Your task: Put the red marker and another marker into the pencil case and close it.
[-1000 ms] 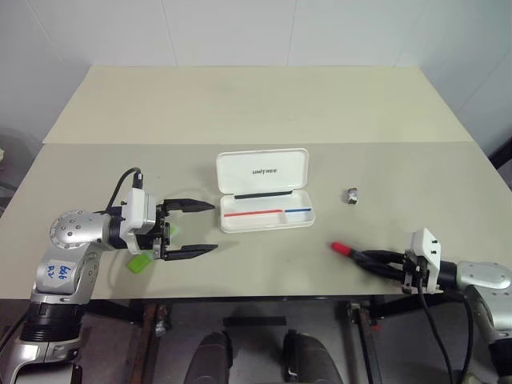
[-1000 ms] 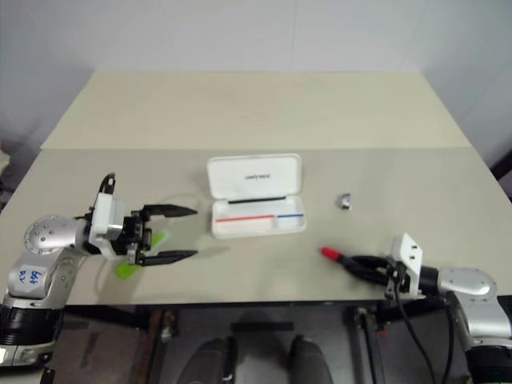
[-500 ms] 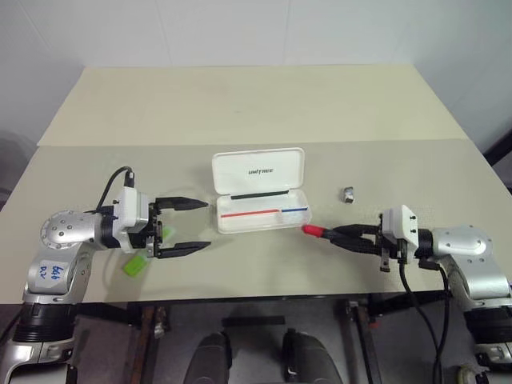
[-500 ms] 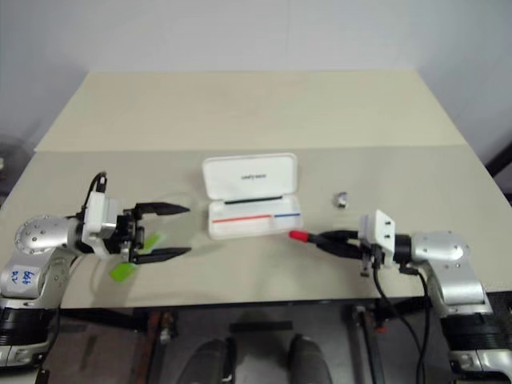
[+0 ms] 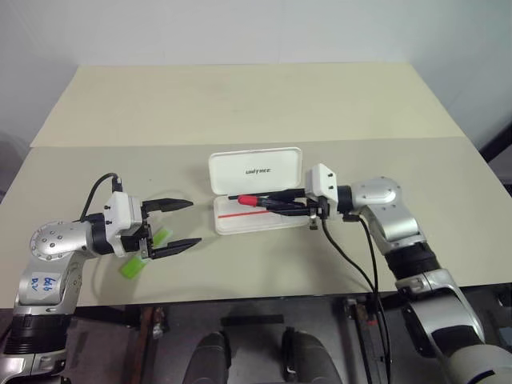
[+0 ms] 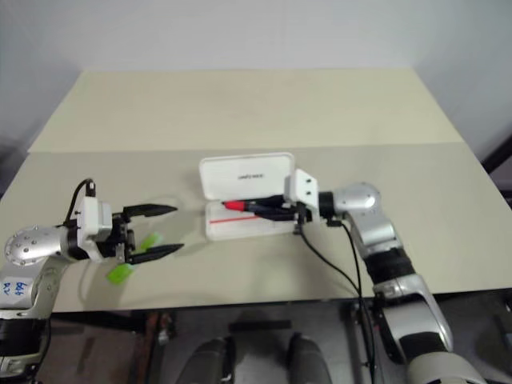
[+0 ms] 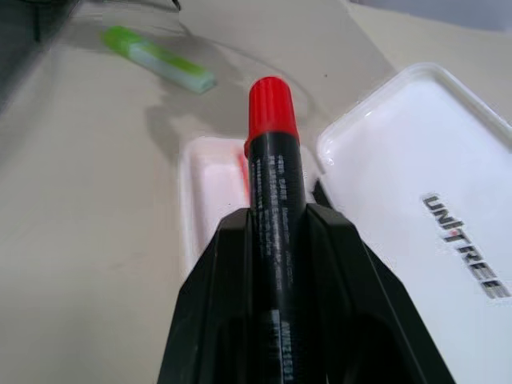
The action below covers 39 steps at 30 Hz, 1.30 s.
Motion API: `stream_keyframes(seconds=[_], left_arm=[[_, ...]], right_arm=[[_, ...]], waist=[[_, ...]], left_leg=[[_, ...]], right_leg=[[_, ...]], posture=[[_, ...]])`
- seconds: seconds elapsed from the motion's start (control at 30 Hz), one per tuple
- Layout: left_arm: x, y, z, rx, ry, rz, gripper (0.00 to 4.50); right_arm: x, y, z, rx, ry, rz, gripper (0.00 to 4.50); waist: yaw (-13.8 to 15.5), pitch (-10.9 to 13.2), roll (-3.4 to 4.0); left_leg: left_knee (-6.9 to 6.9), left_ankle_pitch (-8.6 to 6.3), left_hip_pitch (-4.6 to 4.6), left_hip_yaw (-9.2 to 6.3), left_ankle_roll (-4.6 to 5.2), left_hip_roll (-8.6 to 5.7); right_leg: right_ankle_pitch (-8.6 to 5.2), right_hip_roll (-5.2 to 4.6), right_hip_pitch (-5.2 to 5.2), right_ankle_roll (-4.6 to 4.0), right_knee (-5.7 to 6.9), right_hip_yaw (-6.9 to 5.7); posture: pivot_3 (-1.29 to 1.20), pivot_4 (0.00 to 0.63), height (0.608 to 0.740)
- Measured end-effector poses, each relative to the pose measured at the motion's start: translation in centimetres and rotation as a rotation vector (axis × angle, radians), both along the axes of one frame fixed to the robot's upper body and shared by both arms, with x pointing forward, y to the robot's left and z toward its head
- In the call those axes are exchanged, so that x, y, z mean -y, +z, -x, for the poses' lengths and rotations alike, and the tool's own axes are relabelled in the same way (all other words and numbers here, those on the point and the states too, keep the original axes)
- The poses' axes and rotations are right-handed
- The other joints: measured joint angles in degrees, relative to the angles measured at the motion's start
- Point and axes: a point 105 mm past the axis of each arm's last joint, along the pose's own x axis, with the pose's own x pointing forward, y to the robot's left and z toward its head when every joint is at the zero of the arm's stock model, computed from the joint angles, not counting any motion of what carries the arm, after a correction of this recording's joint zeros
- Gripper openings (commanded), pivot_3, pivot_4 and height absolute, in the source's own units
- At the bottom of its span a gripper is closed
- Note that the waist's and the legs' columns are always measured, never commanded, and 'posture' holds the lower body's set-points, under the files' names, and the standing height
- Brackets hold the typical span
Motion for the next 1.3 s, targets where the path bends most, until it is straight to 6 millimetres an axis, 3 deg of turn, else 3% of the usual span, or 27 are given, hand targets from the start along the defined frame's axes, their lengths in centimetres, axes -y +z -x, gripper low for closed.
stream_keyframes(seconds=[0.07, 0.3, 0.43, 0.8, 0.93, 1.03, 1.3], left_arm=[[-0.1, -0.2, 0.1, -0.002, 0.017, 0.003, 3.85], [-0.2, -0.4, 0.4, 0.001, 0.052, 0.006, 3.85], [0.1, -0.1, 0.6, 0.018, 0.053, 0.006, 3.85], [0.3, -0.2, 0.8, 0.015, 0.067, 0.01, 3.85], [0.3, -0.2, 0.8, 0.016, 0.069, 0.011, 3.85], [-0.5, -0.7, 1.1, 0.003, 0.104, 0.01, 3.85], [-5.3, -2.1, 2.4, -0.012, 0.414, 0.034, 3.85]], right_arm=[[-1.2, -0.4, -0.6, 0.036, 0.01, 0.03, 0.6], [-2.3, -2.4, -1.5, 0.126, 0.031, 0.139, 0.6], [-3.0, -2.5, -1.8, 0.187, 0.024, 0.131, 0.6], [-4.4, -0.5, -1.1, 0.272, 0.081, 0.005, 4.48], [-4.8, 0.9, -0.4, 0.272, 0.141, -0.039, 4.48], [-4.6, 1.7, 1.6, 0.207, 0.242, -0.097, 4.48], [-0.2, 1.5, 5.2, 0.064, 0.288, -0.123, 4.48]], waist=[[-0.67, 0.0, 0.0], [-0.85, 0.0, 0.0], [-0.89, 0.0, 0.0], [-1.0, 0.0, 0.01], [-1.0, 0.0, 0.01], [-0.89, 0.0, 0.01], [-0.72, 0.0, 0.01]], left_leg=[[-0.06, 0.0, 0.01, -0.01, -0.04, 0.07], [-0.06, -0.02, 0.0, 0.07, -0.1, 0.14], [-0.06, -0.03, 0.01, 0.07, -0.12, 0.16], [-0.06, -0.1, 0.02, 0.08, -0.24, 0.38], [-0.06, -0.11, 0.03, 0.09, -0.24, 0.39], [-0.07, -0.17, 0.03, 0.08, -0.27, 0.46], [-0.04, -0.41, 0.09, 0.24, -0.06, 0.54]], right_leg=[[-0.01, 0.06, -0.03, -0.01, 0.1, -0.01], [-0.02, 0.09, -0.06, -0.03, 0.1, 0.04], [-0.02, 0.09, -0.06, -0.03, 0.11, 0.06], [-0.05, 0.24, -0.07, -0.09, 0.11, 0.06], [-0.05, 0.24, -0.07, -0.1, 0.12, 0.06], [-0.07, 0.24, -0.07, -0.13, 0.1, 0.06], [-0.08, 0.04, -0.08, -0.15, 0.02, 0.0]], posture=[[0.0, 0.15, 0.74], [0.0, 0.15, 0.74], [0.0, 0.15, 0.74], [0.0, 0.15, 0.74], [0.0, 0.15, 0.74], [0.0, 0.15, 0.74], [0.0, 0.15, 0.74]])
